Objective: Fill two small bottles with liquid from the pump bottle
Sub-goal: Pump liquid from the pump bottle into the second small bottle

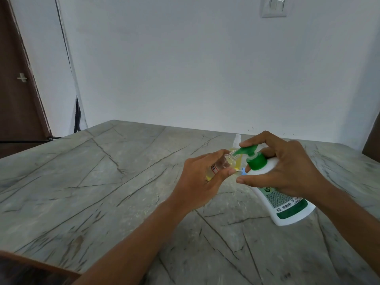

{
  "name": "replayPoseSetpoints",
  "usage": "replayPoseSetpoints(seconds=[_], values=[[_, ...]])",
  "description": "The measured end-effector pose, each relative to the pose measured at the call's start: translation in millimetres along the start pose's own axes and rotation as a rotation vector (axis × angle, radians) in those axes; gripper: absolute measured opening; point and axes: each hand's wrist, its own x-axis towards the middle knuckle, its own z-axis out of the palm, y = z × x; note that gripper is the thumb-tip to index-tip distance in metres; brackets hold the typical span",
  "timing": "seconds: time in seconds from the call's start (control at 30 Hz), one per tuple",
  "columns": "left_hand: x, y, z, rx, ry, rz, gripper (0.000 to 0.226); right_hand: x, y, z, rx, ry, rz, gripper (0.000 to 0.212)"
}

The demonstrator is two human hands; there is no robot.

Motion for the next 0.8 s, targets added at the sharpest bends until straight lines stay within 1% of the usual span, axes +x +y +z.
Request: replayPoseSetpoints(seconds=[0.17,0.3,0.4,0.67,0.8], values=[[0.0,0.6,0.6,0.001,-0.004,0.012,0.038,-0.9,-1.3,0.5,-0.003,0.007,-0.005,0.058],[1.4,-0.2,-0.2,-0.015,0.044,-0.02,0.033,-1.5,-2.2,3.3,-0.023,-0.009,-0.027,0.071],[2.3,-0.8,-0.3,-0.002,0.05,-0.028,0.033,-1.7,-0.9,4.0,-0.001,-0.033,-0.04,0.082],[2.8,-0.6,-1.1,0.01,0.034,-0.033,0.035,1.0,-0.9,3.0,-0.04,-0.021,-0.014,0.071],[1.7,-1.1,-1.0,0.008,0.027,-0.026,0.036,0.8,-2.0,2.2,-0.015,-0.008,-0.013,0.067]])
